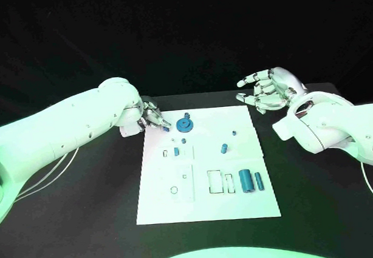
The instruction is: Assemble the parts on the task board
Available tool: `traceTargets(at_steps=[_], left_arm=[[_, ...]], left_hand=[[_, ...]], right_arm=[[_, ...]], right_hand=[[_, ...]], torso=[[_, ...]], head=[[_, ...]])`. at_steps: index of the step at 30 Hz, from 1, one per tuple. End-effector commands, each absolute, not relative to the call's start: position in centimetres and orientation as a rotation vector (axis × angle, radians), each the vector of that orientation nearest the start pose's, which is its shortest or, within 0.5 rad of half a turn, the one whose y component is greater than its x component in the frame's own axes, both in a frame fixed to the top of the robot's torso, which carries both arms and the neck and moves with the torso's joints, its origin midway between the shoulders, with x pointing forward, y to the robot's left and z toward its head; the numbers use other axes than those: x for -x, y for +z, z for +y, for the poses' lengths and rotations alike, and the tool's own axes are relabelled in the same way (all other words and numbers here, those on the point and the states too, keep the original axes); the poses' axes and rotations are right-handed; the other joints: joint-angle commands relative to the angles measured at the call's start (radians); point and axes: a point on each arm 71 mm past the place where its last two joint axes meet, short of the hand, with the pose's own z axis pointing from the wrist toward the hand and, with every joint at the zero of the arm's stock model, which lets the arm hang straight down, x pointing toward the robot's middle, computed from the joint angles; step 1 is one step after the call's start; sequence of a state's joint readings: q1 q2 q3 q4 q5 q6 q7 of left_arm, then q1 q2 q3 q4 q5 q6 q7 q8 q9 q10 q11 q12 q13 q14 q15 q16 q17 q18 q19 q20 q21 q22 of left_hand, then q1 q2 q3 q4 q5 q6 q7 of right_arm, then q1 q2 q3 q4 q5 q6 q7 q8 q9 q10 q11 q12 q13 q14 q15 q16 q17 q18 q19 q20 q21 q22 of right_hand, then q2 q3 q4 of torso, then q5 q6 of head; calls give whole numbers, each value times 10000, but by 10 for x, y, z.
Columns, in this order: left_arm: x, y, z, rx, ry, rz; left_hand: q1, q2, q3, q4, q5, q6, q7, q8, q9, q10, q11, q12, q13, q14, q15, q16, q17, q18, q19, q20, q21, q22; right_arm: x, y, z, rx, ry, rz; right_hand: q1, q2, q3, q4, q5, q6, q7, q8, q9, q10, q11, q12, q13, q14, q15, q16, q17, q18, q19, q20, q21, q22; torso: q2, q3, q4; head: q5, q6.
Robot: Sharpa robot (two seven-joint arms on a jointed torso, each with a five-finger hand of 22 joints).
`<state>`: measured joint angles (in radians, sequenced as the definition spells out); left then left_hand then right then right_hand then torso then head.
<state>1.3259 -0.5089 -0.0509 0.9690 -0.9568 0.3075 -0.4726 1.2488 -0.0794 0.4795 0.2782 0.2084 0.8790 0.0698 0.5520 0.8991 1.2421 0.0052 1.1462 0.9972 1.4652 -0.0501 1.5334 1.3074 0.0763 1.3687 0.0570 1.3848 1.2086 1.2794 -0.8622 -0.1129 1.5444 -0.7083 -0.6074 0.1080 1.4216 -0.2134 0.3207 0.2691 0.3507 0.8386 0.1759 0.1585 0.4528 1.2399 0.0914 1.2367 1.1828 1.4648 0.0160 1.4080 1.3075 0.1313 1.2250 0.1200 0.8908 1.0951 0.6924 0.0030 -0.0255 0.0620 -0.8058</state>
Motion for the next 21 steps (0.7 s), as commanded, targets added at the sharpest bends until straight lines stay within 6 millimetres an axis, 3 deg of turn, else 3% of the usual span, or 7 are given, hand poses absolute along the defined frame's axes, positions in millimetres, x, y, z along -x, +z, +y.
traceTargets(at_steps=[1,5,8,15,21], left_arm=[[-578,-196,202,3540,-4114,23544],[-577,-197,203,3470,-4128,23723],[-577,-197,204,3471,-4136,23756],[-571,-195,211,3729,-4415,23617],[-560,-191,217,3373,-4777,23446]], left_hand=[[220,1,226,-84,26,-102,-3,81,108,1,-66,27,-26,895,-77,55,2245,-7,45,-36,41,19],[515,-99,751,-304,45,-188,-2,111,225,-11,-70,13,-45,896,-82,59,2249,-5,33,-41,35,22],[744,-246,1620,-672,80,-259,33,166,372,4,-54,-4,-61,901,-76,70,2262,-6,34,-42,45,51],[256,-752,3144,-1311,154,-210,40,391,734,187,-55,79,8,936,-68,137,2340,-32,109,-29,126,210],[-60,-1014,3664,-1665,369,-99,10,481,861,304,-93,123,54,972,-102,204,2422,-57,190,-56,202,350]], right_arm=[[-492,-161,-219,-5244,9893,14850],[-492,-161,-218,-5243,9894,14886],[-492,-162,-218,-5243,9896,14917],[-492,-163,-219,-5251,9888,14952],[-492,-163,-222,-5282,9834,14942]], right_hand=[[-30,39,70,0,53,-64,20,54,16,-34,-12,-15,9,218,-23,-29,59,110,-36,-20,-56,-2],[-27,50,83,1,58,-58,20,66,20,-13,-13,2,23,221,-24,-30,61,108,-26,-22,-54,2],[-27,50,83,1,58,-58,20,66,20,-13,-13,2,23,221,-24,-30,61,108,-26,-22,-54,2],[-27,50,83,1,58,-58,20,66,20,-13,-13,2,23,221,-24,-30,61,108,-26,-22,-54,2],[-25,50,93,-1,66,-50,18,80,24,-18,-15,-6,9,221,-26,-38,52,110,-25,-24,-69,-7]], torso=[[0,3,8],[1,3,11],[-5,4,2],[-5,7,-2],[-11,15,34]], head=[[7,-11],[6,-19],[13,-18],[20,-13],[6,-33]])
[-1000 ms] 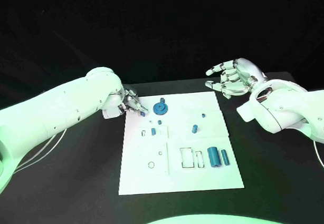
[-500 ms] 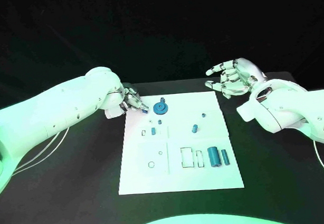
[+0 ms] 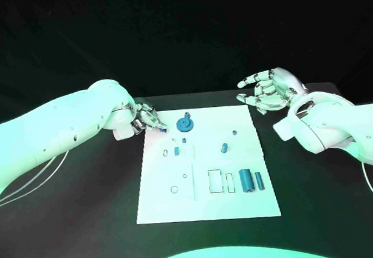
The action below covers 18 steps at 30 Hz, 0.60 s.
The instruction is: Assemble the parts on the task board
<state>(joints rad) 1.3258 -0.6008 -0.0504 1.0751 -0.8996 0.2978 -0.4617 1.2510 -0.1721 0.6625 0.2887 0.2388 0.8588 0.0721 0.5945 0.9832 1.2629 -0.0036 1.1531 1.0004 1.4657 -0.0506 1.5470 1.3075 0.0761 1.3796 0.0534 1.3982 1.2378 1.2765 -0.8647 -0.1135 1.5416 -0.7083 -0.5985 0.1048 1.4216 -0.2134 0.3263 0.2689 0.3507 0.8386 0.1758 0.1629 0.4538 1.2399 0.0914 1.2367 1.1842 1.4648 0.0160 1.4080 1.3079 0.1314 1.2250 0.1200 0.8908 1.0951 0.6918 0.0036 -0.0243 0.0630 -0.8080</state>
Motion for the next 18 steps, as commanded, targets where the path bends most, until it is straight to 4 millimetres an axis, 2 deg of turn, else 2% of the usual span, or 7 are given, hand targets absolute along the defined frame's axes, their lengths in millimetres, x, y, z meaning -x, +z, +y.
traceTargets(at_steps=[1,8,9,11,13,15,18], left_arm=[[-557,-190,217,3290,-4814,23386],[-537,-185,221,3100,-5063,22970],[-534,-185,222,3094,-5078,22931],[-529,-185,222,3044,-5075,22855],[-525,-186,222,2944,-5030,22795],[-521,-186,221,2758,-4916,22710],[-515,-187,218,2370,-4668,22607]], left_hand=[[-116,-112,1874,-1804,91,123,-20,63,29,124,-11,72,42,976,-103,85,2443,-60,98,-23,83,86],[-392,-294,2205,-2024,357,309,-75,100,78,350,-68,177,174,1011,-153,152,2527,-106,245,-71,211,316],[-475,-339,2263,-2065,523,349,-87,108,92,388,-79,188,192,1013,-164,156,2533,-113,268,-82,232,354],[-671,-459,2336,-2162,1169,459,-128,158,145,515,-118,268,305,1031,-191,194,2579,-135,334,-110,293,466],[-755,-509,2356,-2223,1379,503,-148,177,167,591,-132,331,392,1042,-205,219,2610,-144,358,-123,317,509],[-779,-526,2362,-2249,1430,518,-154,182,174,619,-139,356,427,1046,-209,227,2620,-150,374,-127,333,540],[-800,-540,2368,-2273,1471,536,-161,189,180,651,-145,385,466,1046,-214,227,2620,-152,381,-131,339,552]], right_arm=[[-492,-163,-222,-5286,9826,14941],[-492,-163,-224,-5314,9773,14936],[-491,-163,-225,-5315,9769,14937],[-491,-163,-225,-5312,9761,14932],[-491,-163,-226,-5314,9755,14923],[-491,-163,-226,-5322,9753,14914],[-491,-163,-226,-5327,9756,14910]], right_hand=[[-25,50,37,0,66,-50,18,36,14,-18,-15,-6,-5,222,-26,-38,48,110,-25,-23,-70,-8],[-26,51,41,1,71,-50,18,39,15,-17,-15,-5,-5,218,-26,-47,35,112,-29,-24,-84,-17],[-26,51,41,1,71,-50,18,39,15,-17,-15,-5,-5,218,-26,-47,35,112,-29,-24,-84,-17],[-27,51,46,2,79,-50,18,44,16,-23,-15,-13,-16,220,-27,-46,39,111,-26,-25,-86,-17],[-43,51,45,13,83,-52,19,48,17,-17,-14,-8,-13,219,-27,-51,34,113,-29,-25,-101,-26],[-74,54,44,35,89,-55,20,55,19,-16,-12,-10,-19,218,-26,-60,26,111,-21,-26,-102,-24],[-74,54,44,35,89,-55,20,55,19,-16,-12,-10,-19,218,-26,-60,26,111,-21,-26,-102,-24]], torso=[[-3,6,14],[-1,-10,7],[-3,-11,10],[-3,-9,-1],[-4,-13,11],[-6,-16,29],[-5,-12,17]], head=[[1,-11],[-29,-18],[-30,-21],[-22,-30],[-28,-44],[-55,-58],[11,-56]])
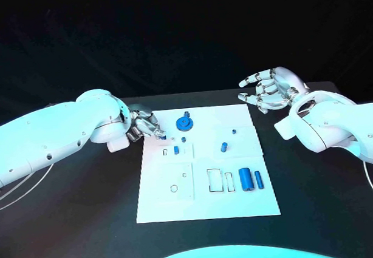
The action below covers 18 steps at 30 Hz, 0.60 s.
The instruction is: Assemble the parts on the task board
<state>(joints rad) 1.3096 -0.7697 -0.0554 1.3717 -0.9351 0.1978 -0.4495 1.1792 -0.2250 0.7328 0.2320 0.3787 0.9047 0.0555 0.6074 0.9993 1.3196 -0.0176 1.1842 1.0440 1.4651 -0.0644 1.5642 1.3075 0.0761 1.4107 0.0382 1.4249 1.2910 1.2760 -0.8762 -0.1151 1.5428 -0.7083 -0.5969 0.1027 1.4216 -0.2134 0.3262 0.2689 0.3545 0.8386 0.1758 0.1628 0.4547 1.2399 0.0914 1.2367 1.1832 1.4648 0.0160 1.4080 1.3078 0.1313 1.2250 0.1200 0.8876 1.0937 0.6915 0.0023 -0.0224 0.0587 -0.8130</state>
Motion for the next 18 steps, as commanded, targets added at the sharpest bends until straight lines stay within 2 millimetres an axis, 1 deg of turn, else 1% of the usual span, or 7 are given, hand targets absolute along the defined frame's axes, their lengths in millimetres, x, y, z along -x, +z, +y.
traceTargets(at_steps=[1,5,7,12,18], left_arm=[[-513,-188,216,2234,-4594,22606],[-507,-192,214,1698,-4276,22662],[-504,-195,213,1486,-4131,22727],[-500,-202,211,1255,-3921,22907],[-497,-206,208,1070,-3824,23035]], left_hand=[[-87,-14,1666,-1711,82,82,3,62,20,93,-7,82,42,1051,-77,53,2618,-153,72,20,73,23],[-108,-16,1686,-1731,133,105,-5,69,26,94,-14,65,19,1053,-82,58,2624,-147,57,16,60,-4],[-119,-20,1696,-1740,155,113,-8,72,29,101,-16,69,27,1056,-83,65,2632,-150,64,14,67,10],[-154,-35,1717,-1762,209,139,-16,84,39,127,-24,86,50,1057,-88,66,2633,-155,79,8,81,37],[-211,-59,1749,-1801,305,171,-28,99,53,170,-37,113,87,1057,-99,66,2633,-159,92,-1,94,61]], right_arm=[[-491,-164,-226,-5326,9760,14911],[-491,-164,-226,-5324,9770,14918],[-491,-164,-226,-5327,9769,14920],[-491,-164,-226,-5328,9776,14928],[-491,-165,-225,-5327,9787,14938]], right_hand=[[-74,54,45,35,51,-55,20,57,10,-16,-12,-10,-9,218,-26,-60,27,112,-21,-26,-70,-11],[-103,53,42,54,56,-59,21,64,12,-15,-12,-10,-13,221,-25,-60,32,112,-18,-26,-81,-16],[-103,53,42,54,56,-59,21,64,12,-15,-12,-10,-13,221,-25,-60,32,112,-18,-26,-81,-16],[-111,51,43,59,59,-62,20,68,13,-17,-12,-13,-18,220,-25,-65,27,111,-14,-26,-83,-16],[-111,51,43,59,59,-62,20,68,13,-17,-12,-13,-18,220,-25,-65,27,111,-14,-26,-83,-16]], torso=[[-3,0,1],[7,9,-19],[6,8,-20],[-13,17,-21],[5,8,-37]], head=[[71,-12],[116,-30],[139,-17],[162,-41],[203,-36]])
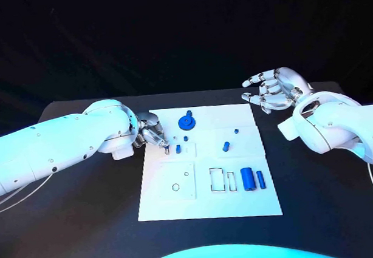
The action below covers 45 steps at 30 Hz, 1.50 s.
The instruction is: Assemble the parts on the task board
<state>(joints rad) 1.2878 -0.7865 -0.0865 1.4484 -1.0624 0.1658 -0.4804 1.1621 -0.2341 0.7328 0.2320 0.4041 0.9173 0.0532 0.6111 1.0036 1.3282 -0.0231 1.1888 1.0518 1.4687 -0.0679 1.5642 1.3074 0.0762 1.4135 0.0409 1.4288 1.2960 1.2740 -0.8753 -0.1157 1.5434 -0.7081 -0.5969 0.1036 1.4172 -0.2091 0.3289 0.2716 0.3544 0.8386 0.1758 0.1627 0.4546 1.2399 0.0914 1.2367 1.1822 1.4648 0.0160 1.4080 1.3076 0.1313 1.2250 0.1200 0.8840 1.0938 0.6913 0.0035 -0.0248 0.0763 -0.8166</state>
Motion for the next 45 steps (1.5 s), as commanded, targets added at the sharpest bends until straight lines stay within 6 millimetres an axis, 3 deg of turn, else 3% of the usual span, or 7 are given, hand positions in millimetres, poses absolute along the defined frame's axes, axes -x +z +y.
traceTargets(at_steps=[1,8,27,45], left_arm=[[-497,-206,207,1052,-3820,23051],[-495,-211,202,802,-3756,23279],[-493,-215,202,316,-3425,23600],[-494,-215,205,317,-3309,23550]], left_hand=[[-51,27,1756,-1809,72,50,-6,64,14,90,15,70,12,1021,-66,66,2634,-161,66,-30,58,16],[-79,25,1771,-1820,121,61,-10,70,21,94,12,60,1,1016,-71,54,2619,-161,67,-35,59,17],[-128,19,1801,-1859,216,78,-19,86,40,122,1,82,30,1015,-82,54,2619,-166,81,-45,72,43],[-178,6,1820,-1896,317,94,-26,104,59,150,-8,105,61,1016,-89,54,2619,-171,94,-52,85,68]], right_arm=[[-491,-165,-225,-5326,9788,14939],[-490,-165,-224,-5317,9809,14913],[-490,-164,-225,-5303,9830,14757],[-489,-165,-225,-5305,9851,14782]], right_hand=[[-67,8,16,32,59,-62,20,69,14,-17,-12,-13,-9,220,-25,-65,29,110,-14,-26,-48,-17],[-67,8,16,32,59,-62,20,69,14,-17,-12,-13,-9,220,-25,-65,29,110,-14,-26,-48,-17],[-62,12,36,28,79,-62,14,88,19,15,-19,15,14,239,-30,-42,71,95,38,-29,16,31],[-62,12,36,28,79,-62,14,88,19,15,-19,15,14,239,-30,-42,71,95,38,-29,16,31]], torso=[[8,-4,-13],[19,1,-14],[15,-12,-2],[13,-4,-5]], head=[[26,0],[49,26],[68,-70],[63,-71]])
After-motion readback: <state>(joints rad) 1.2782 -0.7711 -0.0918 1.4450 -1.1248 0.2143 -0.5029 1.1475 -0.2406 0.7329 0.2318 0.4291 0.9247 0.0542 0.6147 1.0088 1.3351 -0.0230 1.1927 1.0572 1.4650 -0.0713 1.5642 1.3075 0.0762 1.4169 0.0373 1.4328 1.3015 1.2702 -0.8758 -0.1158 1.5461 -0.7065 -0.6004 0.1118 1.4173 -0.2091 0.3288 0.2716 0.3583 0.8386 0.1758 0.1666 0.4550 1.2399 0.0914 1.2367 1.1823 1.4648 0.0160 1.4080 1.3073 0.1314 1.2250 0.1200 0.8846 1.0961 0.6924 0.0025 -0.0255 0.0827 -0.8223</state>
